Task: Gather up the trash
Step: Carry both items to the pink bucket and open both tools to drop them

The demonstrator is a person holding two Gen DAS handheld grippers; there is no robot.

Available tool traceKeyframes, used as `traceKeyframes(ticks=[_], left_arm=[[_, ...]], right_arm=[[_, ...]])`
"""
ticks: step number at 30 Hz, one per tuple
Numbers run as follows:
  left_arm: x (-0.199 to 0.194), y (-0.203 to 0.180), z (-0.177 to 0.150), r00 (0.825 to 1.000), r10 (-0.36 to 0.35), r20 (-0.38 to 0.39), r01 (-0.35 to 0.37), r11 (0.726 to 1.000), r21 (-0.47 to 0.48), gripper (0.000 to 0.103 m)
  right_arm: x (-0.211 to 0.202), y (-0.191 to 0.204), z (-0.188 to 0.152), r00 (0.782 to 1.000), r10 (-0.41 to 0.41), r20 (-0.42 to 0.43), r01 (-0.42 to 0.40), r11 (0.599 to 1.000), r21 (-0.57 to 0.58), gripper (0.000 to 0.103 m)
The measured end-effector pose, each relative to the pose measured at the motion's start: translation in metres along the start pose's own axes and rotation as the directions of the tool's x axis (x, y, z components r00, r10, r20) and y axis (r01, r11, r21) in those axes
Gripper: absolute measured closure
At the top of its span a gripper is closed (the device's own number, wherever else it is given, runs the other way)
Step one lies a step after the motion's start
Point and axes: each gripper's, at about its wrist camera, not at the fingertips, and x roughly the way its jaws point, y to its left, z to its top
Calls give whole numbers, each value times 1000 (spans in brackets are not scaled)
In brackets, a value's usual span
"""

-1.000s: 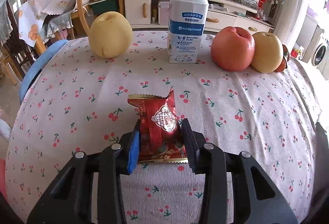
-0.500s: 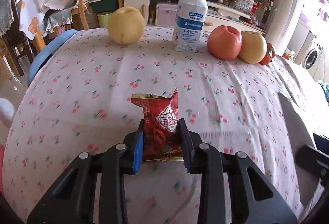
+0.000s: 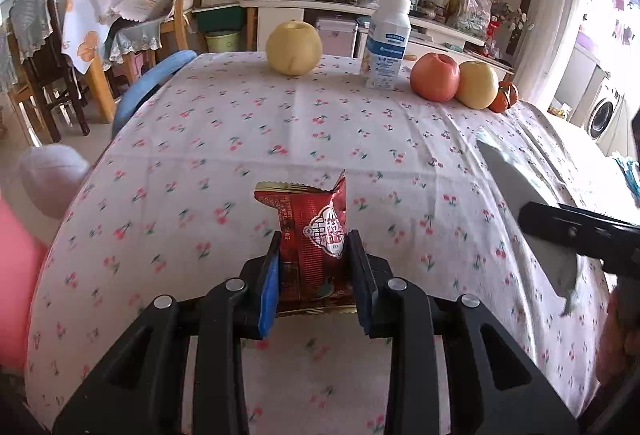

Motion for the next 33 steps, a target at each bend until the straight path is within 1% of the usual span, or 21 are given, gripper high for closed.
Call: traceKeyframes(ticks=[8,15,20,24,30,33], left_arm=[[-22,19,-12,999,-16,39,17,1000,-18,70],[-34,32,-15,997,-38,69,41,998,-38,70],[-45,46,-14,995,-38,97,44,997,-61,70],[-54,61,-12,992,-40,121,51,994,-92,70],[-72,88,-8,986,-21,163,45,989,-142,70],[-83,105,-6,983,2,185,29,986,-166,70]], right_arm=[[4,10,-7,999,44,-10,-44,999,-9,25],[3,33,-15,997,82,-7,-82,996,-47,25],[0,50,-20,993,118,-7,-118,991,-54,25],[0,66,-24,993,117,-8,-117,990,-73,25],[1,90,-25,993,121,-4,-121,989,-80,25],[0,113,-24,992,126,10,-125,987,-105,25]])
